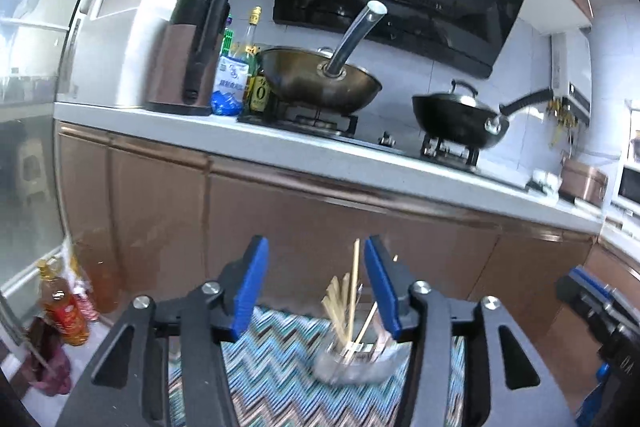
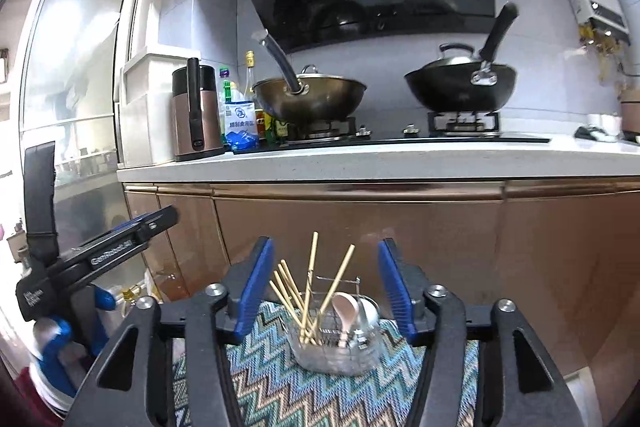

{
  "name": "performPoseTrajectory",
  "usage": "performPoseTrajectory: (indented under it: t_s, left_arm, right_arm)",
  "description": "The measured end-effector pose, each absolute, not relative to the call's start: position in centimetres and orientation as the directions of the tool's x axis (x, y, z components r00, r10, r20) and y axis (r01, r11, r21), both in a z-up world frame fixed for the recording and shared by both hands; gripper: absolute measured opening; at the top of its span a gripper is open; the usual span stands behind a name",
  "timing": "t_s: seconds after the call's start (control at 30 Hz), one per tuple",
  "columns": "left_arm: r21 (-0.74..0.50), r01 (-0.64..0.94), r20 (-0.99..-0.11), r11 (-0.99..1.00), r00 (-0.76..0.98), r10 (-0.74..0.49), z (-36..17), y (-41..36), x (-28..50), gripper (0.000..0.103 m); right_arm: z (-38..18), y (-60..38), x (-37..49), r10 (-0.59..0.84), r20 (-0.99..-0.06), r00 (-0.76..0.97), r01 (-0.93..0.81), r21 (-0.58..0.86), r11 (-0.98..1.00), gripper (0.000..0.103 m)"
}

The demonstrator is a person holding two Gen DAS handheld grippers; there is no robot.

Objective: Organize utensils

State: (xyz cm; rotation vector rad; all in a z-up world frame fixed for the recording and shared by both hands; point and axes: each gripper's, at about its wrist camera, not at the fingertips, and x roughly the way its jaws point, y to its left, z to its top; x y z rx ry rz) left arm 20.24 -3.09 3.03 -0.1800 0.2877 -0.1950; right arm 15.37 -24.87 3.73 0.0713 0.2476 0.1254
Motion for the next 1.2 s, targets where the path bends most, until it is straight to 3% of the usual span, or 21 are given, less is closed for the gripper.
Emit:
performPoseTrajectory:
  t_s: [0.17,0.23,0.5,0.7,1.2]
  left_arm:
    - [-0.181,0.142,-0.341,0.973,0.919,-0.198,2.3,-1.1,16.6,0.050]
    - [-0.173,0.138,-0.355,0.975,0.915,-0.193,2.2,-0.5,15.4,0.050]
    - [-0.085,0.080,-0.362,0.993,0.926,-0.106,2.3,1.6,10.4,0.051]
    - [-0.056,0.025,-0.334,0.998,0.942,-0.042,2.6,2.9,7.7,0.060]
    - [-0.008,-0.066,-0.250,0.998,0.966,0.062,4.0,3.4,3.5,0.072]
  right_arm:
    - [3.3,-24.9,10.9,0.051,-0.239,0.970,-0.039,0.058,0.998,0.067]
    - [3.3,-24.9,9.2,0.010,-0.229,0.973,-0.002,0.037,0.999,0.076]
    - [3.4,-24.5,4.3,-0.114,-0.196,0.974,0.104,-0.061,0.993,0.091]
    - [3.5,-25.6,2.0,-0.153,-0.180,0.972,0.146,-0.051,0.988,0.102]
    - [3.6,-27.6,-1.3,-0.213,-0.140,0.967,0.212,-0.026,0.977,0.103]
